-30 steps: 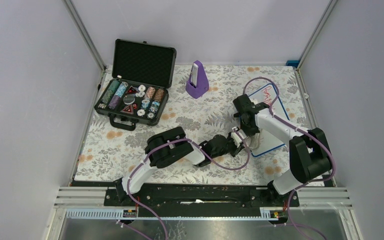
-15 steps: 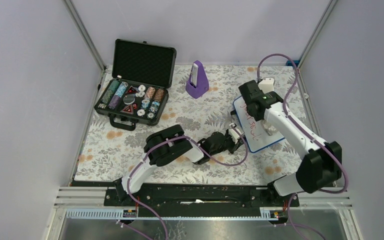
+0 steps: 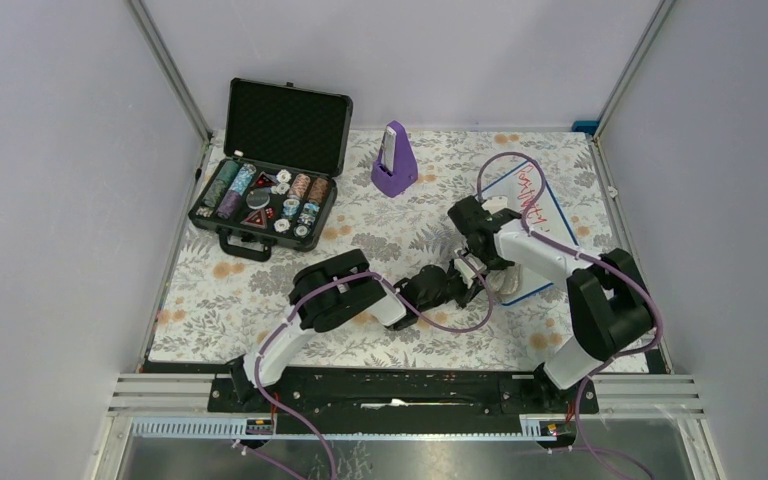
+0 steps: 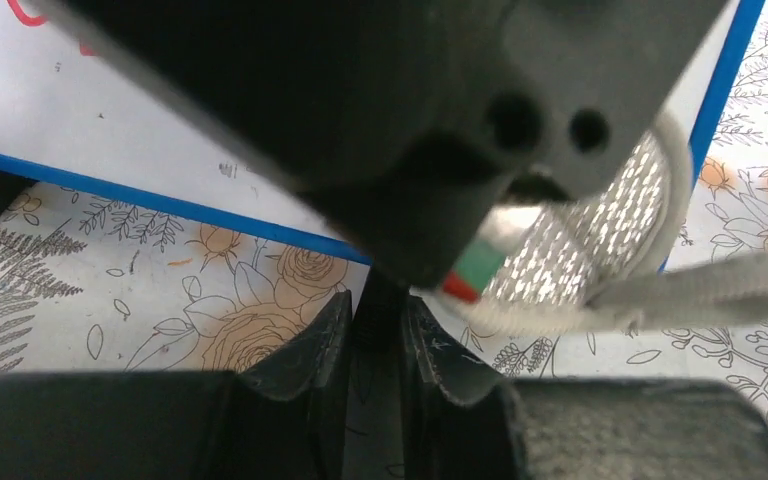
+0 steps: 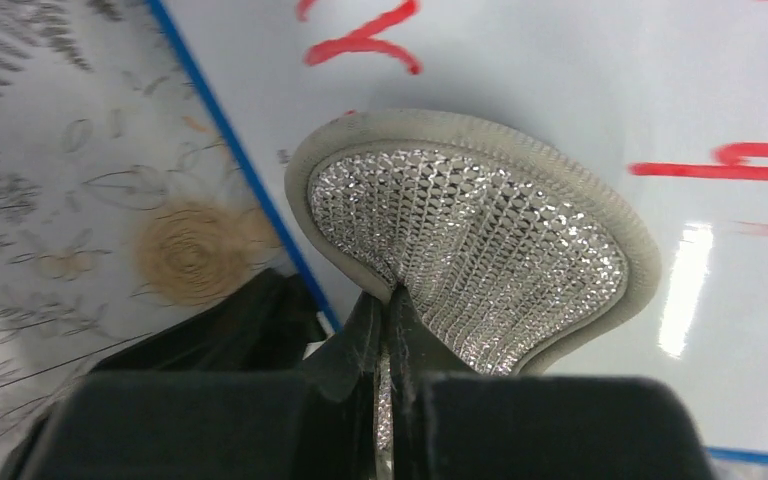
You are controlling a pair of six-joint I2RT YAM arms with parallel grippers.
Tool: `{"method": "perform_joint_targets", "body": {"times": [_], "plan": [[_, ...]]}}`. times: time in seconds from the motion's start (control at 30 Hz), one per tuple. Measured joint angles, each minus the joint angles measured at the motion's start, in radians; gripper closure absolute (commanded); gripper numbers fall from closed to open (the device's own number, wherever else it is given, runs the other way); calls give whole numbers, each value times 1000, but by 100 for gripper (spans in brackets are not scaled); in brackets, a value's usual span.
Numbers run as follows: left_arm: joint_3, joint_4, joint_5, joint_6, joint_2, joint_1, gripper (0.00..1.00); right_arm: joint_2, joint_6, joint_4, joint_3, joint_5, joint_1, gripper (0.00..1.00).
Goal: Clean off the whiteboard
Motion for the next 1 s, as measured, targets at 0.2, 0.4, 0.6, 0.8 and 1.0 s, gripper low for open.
{"method": "perform_joint_targets", "body": {"times": [0.2,0.4,0.6,0.8,1.0], "plan": [[-6,11,0,0,2,1,100,-50,-9,61,-10,-163,-13,100],[-2,25,2,-3,-10,2,88,-136,-58,9,69,-182,-114,100],[-4,-47,13,-26,-25,14,25,-290,-114,-14,185,-58,-206,100],[-40,-97,81,-57,-87,38,1,-259,-129,-26,156,-12,-206,100],[-174,-79,216,-74,-262,97,1,-182,-136,-19,103,-4,-206,100]]}}
